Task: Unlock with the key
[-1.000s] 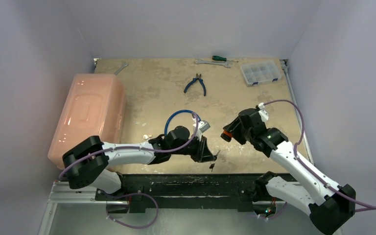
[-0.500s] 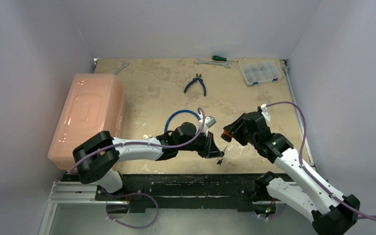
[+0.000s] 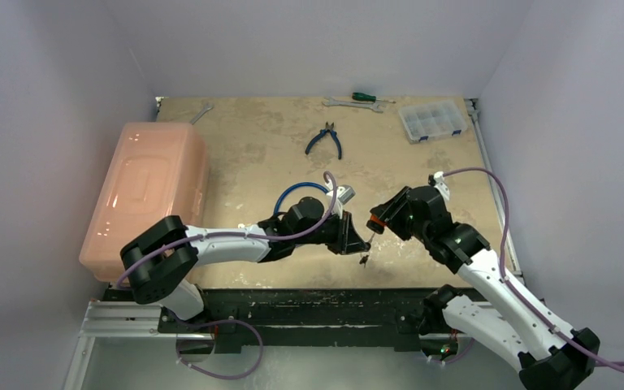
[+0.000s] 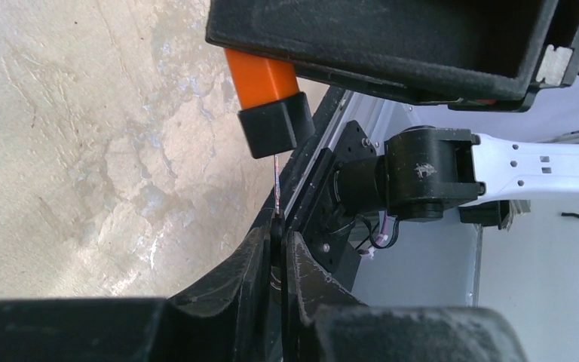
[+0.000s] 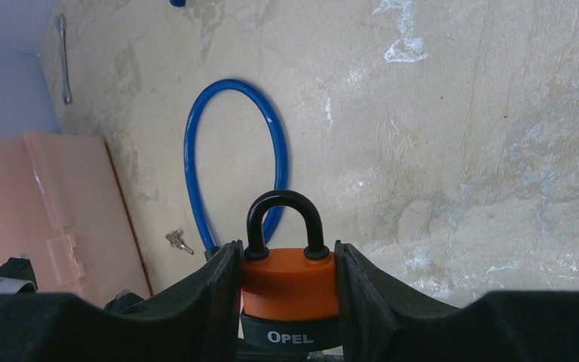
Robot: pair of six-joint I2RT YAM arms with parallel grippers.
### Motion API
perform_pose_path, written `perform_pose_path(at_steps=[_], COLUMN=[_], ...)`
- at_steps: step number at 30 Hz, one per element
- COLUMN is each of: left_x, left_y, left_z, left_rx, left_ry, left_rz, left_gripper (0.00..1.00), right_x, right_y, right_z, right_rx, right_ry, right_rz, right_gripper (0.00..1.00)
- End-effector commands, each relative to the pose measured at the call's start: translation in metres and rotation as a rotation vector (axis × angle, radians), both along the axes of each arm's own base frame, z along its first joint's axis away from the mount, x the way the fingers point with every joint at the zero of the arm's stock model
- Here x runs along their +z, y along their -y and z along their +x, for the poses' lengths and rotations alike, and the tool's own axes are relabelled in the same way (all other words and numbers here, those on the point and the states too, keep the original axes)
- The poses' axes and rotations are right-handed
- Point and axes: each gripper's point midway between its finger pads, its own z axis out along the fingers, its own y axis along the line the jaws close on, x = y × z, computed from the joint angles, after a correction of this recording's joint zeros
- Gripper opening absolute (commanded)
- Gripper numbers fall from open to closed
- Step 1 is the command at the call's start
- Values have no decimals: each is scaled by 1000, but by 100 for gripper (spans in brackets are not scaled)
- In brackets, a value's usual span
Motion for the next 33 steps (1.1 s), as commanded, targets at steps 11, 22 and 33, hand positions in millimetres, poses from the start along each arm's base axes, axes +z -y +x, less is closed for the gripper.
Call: perform_pose_path(at_steps=[11,22,33], left_x=[33,29,24], left_y=[1,-4,-9], left_z=[11,16,23], left_rx=[26,52,85], left_ry=[39,36,19], left_rz=[-88,-74,-66], left_gripper=[0,0,0], right_x=[9,10,11], right_y=[-9,-10,-9], right_z=[9,9,7], right_rx=[34,43,42], right_ry=[81,89,92], right_rz=[35,41,45], right_gripper=[0,0,0])
